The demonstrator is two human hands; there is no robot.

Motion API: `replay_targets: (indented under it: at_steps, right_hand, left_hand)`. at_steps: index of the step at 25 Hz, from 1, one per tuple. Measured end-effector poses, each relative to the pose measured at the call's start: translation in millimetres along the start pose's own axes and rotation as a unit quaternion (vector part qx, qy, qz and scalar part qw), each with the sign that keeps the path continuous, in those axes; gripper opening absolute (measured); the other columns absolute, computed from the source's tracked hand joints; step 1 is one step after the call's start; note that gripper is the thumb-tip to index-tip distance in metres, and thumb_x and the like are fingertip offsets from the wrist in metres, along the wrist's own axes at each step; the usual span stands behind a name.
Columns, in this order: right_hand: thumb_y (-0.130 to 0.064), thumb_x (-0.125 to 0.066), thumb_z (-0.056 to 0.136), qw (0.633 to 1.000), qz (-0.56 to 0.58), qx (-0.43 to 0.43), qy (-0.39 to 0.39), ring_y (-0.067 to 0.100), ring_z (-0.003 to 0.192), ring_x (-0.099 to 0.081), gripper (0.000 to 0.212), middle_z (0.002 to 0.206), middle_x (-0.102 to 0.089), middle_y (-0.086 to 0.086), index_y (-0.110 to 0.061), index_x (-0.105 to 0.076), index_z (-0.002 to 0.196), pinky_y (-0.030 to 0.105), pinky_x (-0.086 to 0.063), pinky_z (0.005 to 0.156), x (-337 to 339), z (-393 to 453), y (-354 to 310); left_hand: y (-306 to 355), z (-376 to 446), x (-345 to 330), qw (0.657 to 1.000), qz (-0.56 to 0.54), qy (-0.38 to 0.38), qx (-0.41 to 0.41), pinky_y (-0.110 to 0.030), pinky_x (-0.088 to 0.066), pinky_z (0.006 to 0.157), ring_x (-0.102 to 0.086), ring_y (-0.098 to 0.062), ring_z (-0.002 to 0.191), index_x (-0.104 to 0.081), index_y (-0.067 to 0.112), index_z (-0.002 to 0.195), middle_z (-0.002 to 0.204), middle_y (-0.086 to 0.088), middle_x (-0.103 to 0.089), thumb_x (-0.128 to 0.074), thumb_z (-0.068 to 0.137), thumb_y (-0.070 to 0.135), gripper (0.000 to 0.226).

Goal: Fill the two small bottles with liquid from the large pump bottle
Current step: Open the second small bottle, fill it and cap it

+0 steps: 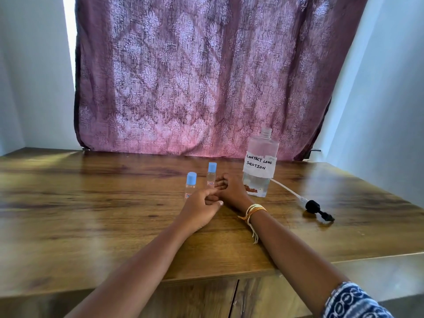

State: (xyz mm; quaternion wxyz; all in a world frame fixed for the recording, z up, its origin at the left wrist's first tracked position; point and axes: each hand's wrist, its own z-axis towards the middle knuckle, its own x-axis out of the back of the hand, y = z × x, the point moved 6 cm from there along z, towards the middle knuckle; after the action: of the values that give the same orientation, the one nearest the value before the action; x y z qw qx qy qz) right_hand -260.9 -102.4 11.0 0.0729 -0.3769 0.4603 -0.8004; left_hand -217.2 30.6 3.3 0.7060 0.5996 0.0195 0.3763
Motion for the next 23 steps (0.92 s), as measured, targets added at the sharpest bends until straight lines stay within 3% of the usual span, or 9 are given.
replay_targets:
  at_steps: [3,5,7,9,11,14,17,19,23]
  right_hand:
    - [-0.004,-0.075,0.076,1.000,0.004,0.000,-0.013,0.018,0.085,-0.061,0.036,0.091,-0.065,0.011,-0.006,-0.055,0.106,0.028,-0.055,0.077,0,-9,-3]
    - [-0.003,-0.073,0.078,1.000,0.003,-0.009,-0.004,0.015,0.083,-0.055,0.036,0.096,-0.065,0.020,-0.004,-0.055,0.109,0.034,-0.056,0.081,1,-18,-5]
    - [-0.001,-0.069,0.078,1.000,-0.008,-0.013,0.008,0.013,0.082,-0.052,0.031,0.092,-0.064,0.017,-0.005,-0.056,0.106,0.024,-0.054,0.074,3,-27,-8]
    - [-0.004,-0.068,0.079,0.999,-0.038,-0.010,0.022,0.011,0.081,-0.051,0.025,0.081,-0.058,0.001,-0.009,-0.055,0.100,0.012,-0.047,0.063,4,-33,-11]
    - [-0.006,-0.065,0.081,0.998,-0.055,-0.010,0.043,0.012,0.077,-0.051,0.017,0.076,-0.054,-0.004,-0.004,-0.060,0.097,0.021,-0.048,0.067,5,-38,-14]
    - [-0.009,-0.066,0.081,0.997,-0.016,0.001,0.078,0.007,0.074,-0.056,0.017,0.081,-0.061,-0.006,-0.013,-0.062,0.097,0.021,-0.048,0.069,3,-41,-22]
    - [-0.009,-0.066,0.083,0.995,0.029,0.039,0.083,0.004,0.078,-0.056,0.022,0.090,-0.062,-0.004,-0.013,-0.061,0.105,0.017,-0.048,0.074,-8,-41,-37]
    - [-0.009,-0.063,0.086,0.995,0.029,0.052,0.086,0.004,0.078,-0.056,0.021,0.091,-0.063,-0.002,-0.011,-0.062,0.107,0.016,-0.047,0.073,-12,-40,-42]
    - [-0.015,-0.059,0.091,0.989,0.100,0.074,0.083,0.009,0.082,-0.058,0.015,0.093,-0.064,-0.001,-0.011,-0.064,0.105,0.024,-0.048,0.073,-14,-37,-49]
  left_hand:
    - [8,-6,6,0.997,0.057,0.032,-0.040,0.001,-0.042,0.069,-0.060,0.007,0.082,-0.072,0.018,0.104,0.094,0.013,-0.068,-0.065,0.086,0.015,0.019]
    - [12,-11,17,0.993,0.083,0.070,-0.054,0.000,-0.041,0.064,-0.060,0.009,0.069,-0.076,0.018,0.085,0.078,0.013,-0.069,-0.065,0.085,0.016,0.011]
    - [8,-13,29,0.989,0.111,0.086,-0.041,-0.009,-0.041,0.061,-0.060,-0.003,0.059,-0.073,0.013,0.071,0.066,0.004,-0.069,-0.065,0.084,0.020,0.017]
    - [-1,-17,42,0.984,0.143,0.102,-0.031,-0.012,-0.038,0.056,-0.054,-0.012,0.052,-0.065,0.003,0.061,0.056,-0.005,-0.063,-0.066,0.083,0.024,0.031]
    - [-10,-20,56,0.981,0.148,0.124,-0.011,-0.017,-0.034,0.050,-0.045,-0.013,0.047,-0.058,-0.002,0.058,0.051,-0.008,-0.055,-0.070,0.080,0.028,0.039]
    - [-19,-20,75,0.980,0.133,0.139,0.049,-0.026,-0.037,0.054,-0.052,-0.012,0.057,-0.061,0.010,0.076,0.063,0.001,-0.058,-0.079,0.071,0.033,0.030]
    - [-18,-9,79,0.980,0.145,0.090,0.104,-0.027,-0.040,0.056,-0.057,-0.014,0.065,-0.050,0.017,0.106,0.079,0.003,-0.058,-0.082,0.068,0.040,0.054]
    - [-14,0,74,0.985,0.132,0.045,0.098,-0.027,-0.047,0.058,-0.061,-0.012,0.068,-0.046,0.021,0.115,0.084,0.002,-0.061,-0.081,0.069,0.042,0.062]
    - [-20,5,75,0.996,0.059,0.056,0.041,-0.024,-0.050,0.071,-0.063,-0.009,0.082,-0.056,0.021,0.115,0.098,-0.003,-0.067,-0.082,0.070,0.036,0.054]
